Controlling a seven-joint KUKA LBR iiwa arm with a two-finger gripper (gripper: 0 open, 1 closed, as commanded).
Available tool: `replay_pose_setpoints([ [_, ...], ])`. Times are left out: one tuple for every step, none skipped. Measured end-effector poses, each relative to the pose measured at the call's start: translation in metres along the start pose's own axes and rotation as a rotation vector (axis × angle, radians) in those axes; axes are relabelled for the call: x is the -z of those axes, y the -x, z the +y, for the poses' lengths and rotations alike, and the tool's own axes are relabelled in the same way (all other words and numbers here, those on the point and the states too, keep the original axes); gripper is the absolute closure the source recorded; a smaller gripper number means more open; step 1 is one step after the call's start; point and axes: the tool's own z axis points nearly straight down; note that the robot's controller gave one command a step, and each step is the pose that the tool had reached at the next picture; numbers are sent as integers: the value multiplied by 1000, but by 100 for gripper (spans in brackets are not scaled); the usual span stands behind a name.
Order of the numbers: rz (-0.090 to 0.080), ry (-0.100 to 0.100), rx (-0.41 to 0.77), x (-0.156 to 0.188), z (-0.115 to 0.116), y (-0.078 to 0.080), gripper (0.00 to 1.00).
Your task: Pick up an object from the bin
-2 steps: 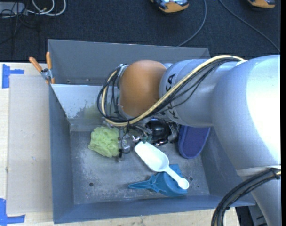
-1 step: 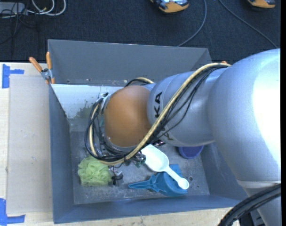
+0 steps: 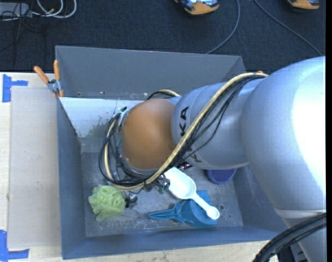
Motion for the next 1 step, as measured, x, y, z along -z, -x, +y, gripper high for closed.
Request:
replay_pose_setpoints([
  [-1,3,-91,-7,-14,1,100],
])
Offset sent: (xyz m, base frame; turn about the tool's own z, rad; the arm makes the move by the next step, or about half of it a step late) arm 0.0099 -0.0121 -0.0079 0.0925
